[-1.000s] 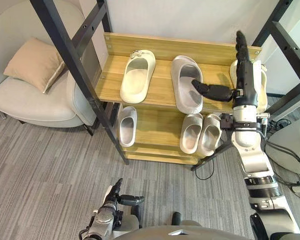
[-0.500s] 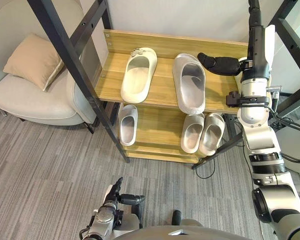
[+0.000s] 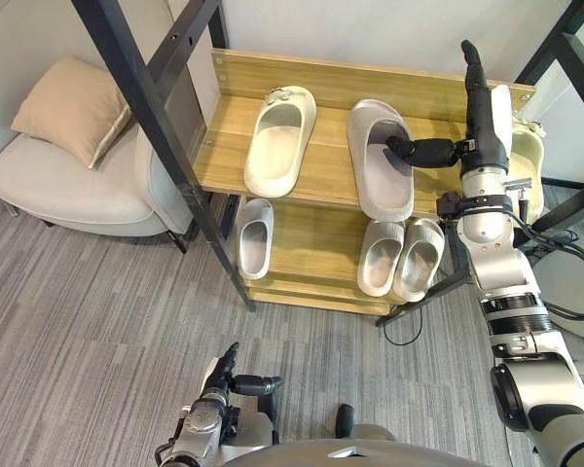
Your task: Organize the slippers on the shoe rack
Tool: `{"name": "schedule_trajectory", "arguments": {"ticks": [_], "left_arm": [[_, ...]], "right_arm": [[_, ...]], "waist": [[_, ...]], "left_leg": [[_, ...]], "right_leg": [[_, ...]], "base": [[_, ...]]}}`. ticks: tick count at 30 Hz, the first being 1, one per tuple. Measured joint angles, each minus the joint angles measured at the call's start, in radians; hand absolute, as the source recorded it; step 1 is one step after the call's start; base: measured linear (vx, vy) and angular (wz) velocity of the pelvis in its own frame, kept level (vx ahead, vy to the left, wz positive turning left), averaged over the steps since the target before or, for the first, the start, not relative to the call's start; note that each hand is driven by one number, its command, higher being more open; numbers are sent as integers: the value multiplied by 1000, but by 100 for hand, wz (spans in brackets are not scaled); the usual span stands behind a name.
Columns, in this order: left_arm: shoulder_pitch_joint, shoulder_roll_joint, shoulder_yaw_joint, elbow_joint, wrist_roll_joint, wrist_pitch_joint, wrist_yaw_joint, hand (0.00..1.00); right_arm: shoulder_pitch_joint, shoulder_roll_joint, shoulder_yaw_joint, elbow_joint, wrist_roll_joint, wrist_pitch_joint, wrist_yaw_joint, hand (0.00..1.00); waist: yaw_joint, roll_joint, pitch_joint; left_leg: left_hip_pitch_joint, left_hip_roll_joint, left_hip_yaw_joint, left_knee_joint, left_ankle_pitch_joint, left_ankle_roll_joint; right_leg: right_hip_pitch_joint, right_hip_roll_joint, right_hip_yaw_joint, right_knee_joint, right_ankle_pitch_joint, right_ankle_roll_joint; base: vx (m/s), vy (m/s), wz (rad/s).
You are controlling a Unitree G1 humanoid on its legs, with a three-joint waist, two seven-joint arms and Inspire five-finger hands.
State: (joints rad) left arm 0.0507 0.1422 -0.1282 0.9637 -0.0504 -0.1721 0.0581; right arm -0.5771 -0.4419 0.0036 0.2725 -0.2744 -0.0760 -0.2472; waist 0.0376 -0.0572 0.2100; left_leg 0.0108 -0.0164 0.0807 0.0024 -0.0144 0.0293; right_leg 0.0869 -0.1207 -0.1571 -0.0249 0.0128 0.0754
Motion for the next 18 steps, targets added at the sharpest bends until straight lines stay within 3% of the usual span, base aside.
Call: {"name": "schedule_trajectory", "arguments": {"ticks": [10,11,18], "left_arm": [[0,9,1,-5,-19,-1,-4,100],[0,9,3,-5,-19,-1,-5,100],[1,10,38,-21,-39,-2,-12,100]], "right_arm": [[-36,0,40,69,-2,4,4,100],[-52,0,41,81,-1,9,4,0],[-162,-24,111,159,4,14,20,0]], "waist": [[3,-14,8],[4,-15,8],[16,-28,33]], "left_leg": [[3,-7,-7,-58,51,-2],[3,-7,-7,-64,56,-3],[2,-9,-13,-89,80,-6]], "right_leg": [[-19,-3,-3,-1,1,0],[-22,-3,-3,-1,1,0],[-34,-2,-3,-5,0,1]], "base": [[-26,-1,2],[-75,4,-2],[-56,0,1]]}}
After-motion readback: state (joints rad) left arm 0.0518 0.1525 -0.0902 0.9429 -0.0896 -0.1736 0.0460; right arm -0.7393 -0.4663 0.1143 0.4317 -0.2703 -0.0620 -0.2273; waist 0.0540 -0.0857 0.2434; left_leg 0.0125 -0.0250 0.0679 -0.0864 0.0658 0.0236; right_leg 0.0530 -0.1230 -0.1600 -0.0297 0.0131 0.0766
